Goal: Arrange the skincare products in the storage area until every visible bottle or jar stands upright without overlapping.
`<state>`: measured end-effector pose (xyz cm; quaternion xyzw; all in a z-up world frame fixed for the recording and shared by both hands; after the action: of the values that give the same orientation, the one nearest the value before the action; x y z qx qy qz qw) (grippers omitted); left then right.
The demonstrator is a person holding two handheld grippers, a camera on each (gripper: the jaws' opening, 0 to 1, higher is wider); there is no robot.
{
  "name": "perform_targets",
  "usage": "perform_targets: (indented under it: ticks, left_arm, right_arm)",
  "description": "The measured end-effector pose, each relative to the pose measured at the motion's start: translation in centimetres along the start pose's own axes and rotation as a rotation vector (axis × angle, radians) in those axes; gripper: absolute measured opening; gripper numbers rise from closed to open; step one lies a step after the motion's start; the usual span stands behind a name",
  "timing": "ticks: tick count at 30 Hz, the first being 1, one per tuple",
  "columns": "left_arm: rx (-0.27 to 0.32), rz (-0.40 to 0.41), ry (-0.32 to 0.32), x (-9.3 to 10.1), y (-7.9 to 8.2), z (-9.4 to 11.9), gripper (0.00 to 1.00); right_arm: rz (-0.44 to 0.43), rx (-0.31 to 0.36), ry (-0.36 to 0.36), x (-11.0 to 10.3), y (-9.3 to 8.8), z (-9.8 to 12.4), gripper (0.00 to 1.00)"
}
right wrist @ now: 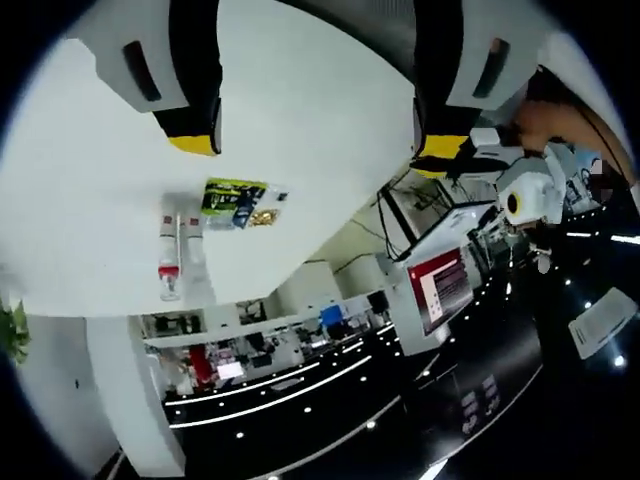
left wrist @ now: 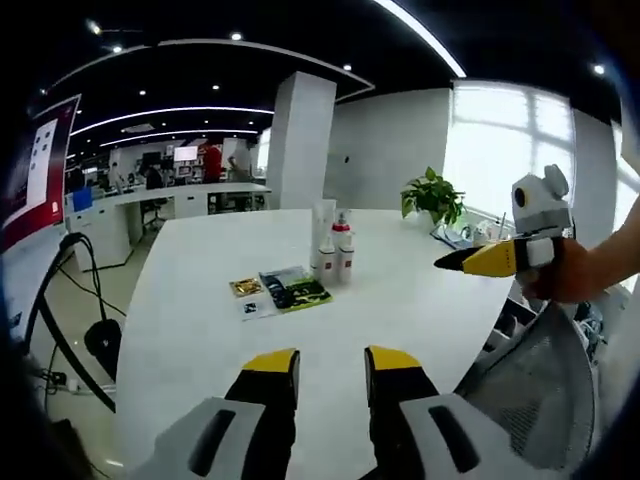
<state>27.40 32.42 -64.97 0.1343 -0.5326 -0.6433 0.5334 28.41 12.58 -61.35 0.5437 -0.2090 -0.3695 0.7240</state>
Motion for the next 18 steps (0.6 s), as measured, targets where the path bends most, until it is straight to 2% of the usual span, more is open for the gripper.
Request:
perform_targets:
  ticks: [3, 5, 7, 9, 11, 14, 15, 17, 18]
  left_arm:
    - [0.004, -0.014, 0.004, 0.1, 0.0, 0.1, 0.33]
    - [0.015, -0.018, -0.002, 0.2, 0.1, 0.2, 0.36]
    - [0.013, 0.003, -0.008, 0.1, 0.1, 0.1, 0.37]
    - [0.023, 0.016, 0.0, -0.2, 0.3, 0.1, 0.37]
    - [0.032, 0.008, 0.032, -0.7, 0.4, 0.2, 0.39]
    - [0.04, 0.0, 0.037, -0.7, 0.4, 0.2, 0.42]
    - [0.044, -0.009, 0.036, -0.6, 0.5, 0.2, 0.43]
    - [0.051, -0.023, 0.022, -0.3, 0.6, 0.1, 0.48]
    - [0.046, -0.026, 0.019, -0.3, 0.5, 0.1, 0.54]
  right_arm:
    - [0.021, 0.009, -0.008, -0.5, -0.5, 0.9, 0.75]
    - [0.024, 0.044, 0.012, -1.0, -0.4, 1.2, 0.82]
    - [0.048, 0.042, 0.037, -1.5, -0.5, 1.2, 0.92]
    - [0.066, 0.051, 0.035, -1.6, -0.2, 0.8, 0.97]
    - [0.084, 0.047, 0.025, -1.3, -0.2, 0.5, 0.97]
    - [0.1, 0.046, -0.01, -0.5, -0.1, 0.4, 0.97]
    - [0.085, 0.04, -0.012, -0.2, -0.2, 0.3, 0.97]
    - [-0.011, 0.012, -0.003, 0.1, -0.8, 0.2, 0.97]
    - [0.017, 0.013, -0.02, 0.4, -0.8, 0.3, 0.97]
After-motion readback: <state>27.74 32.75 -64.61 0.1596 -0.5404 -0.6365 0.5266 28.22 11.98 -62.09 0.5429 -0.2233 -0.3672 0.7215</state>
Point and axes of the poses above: the point that each gripper's makers call its tool centre point, and the gripper's own axes: z roughly backward along the fingers, x roughly to its right, y roughly out of its top, the point moved 5 cm from there along z, roughly backward along the fingers, and after that the axes turned 14 degrees about z, right-handed, at the moved point
